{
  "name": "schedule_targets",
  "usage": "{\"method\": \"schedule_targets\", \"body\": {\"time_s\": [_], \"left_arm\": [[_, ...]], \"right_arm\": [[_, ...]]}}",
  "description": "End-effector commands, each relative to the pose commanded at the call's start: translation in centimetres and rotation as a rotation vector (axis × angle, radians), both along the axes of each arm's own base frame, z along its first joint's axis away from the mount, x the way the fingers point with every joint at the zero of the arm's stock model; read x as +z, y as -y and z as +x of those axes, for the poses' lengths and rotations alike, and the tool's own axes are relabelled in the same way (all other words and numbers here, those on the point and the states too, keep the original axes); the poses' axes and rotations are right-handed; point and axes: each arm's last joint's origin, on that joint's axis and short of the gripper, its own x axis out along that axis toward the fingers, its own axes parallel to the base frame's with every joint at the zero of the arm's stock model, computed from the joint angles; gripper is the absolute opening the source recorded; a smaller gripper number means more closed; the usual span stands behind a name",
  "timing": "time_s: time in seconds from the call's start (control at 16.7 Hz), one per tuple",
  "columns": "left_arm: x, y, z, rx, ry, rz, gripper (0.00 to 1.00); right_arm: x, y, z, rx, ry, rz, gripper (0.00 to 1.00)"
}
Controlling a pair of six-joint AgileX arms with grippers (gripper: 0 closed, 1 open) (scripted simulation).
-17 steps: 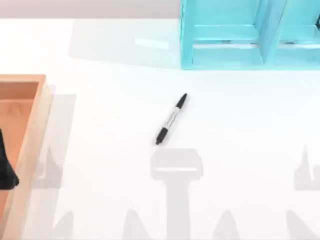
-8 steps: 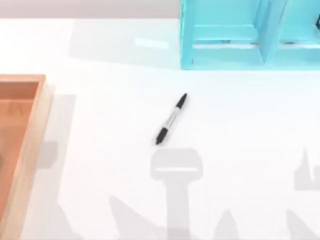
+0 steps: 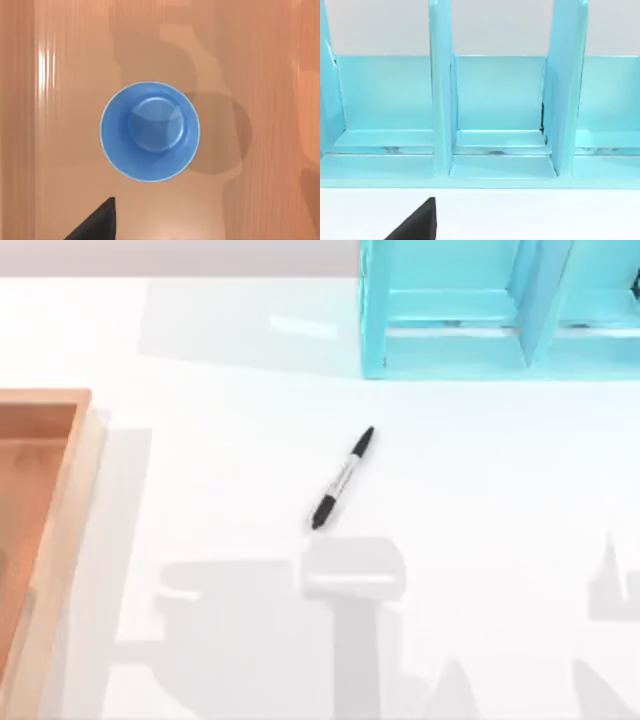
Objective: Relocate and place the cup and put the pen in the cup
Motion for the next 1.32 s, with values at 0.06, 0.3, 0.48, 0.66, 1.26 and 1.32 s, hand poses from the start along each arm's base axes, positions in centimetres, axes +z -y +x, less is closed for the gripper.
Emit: {"method": "schedule_targets", "body": {"time_s": [0.06,0.3,0.48,0.66,1.26,1.32], "left_arm": [[-0.2,-0.5,1.2,0.000,-0.062,-0.008,1.00],[-1.4,-1.9,4.9,-0.006,-0.255,-0.042,1.00],[-2.0,-2.4,6.2,-0.014,-0.324,-0.056,1.00],[-2.1,-2.4,6.4,-0.020,-0.333,-0.058,1.00],[-7.4,-2.4,6.8,-0.020,-0.330,-0.057,1.00],[-8.6,-2.5,6.9,-0.020,-0.322,-0.056,1.00]], "right_arm": [[0.0,0.0,0.0,0.000,0.000,0.000,1.00],[0.0,0.0,0.0,0.000,0.000,0.000,1.00],[0.0,0.0,0.0,0.000,0.000,0.000,1.00],[0.0,0.0,0.0,0.000,0.000,0.000,1.00],[0.0,0.0,0.0,0.000,0.000,0.000,1.00],[0.0,0.0,0.0,0.000,0.000,0.000,1.00]]}}
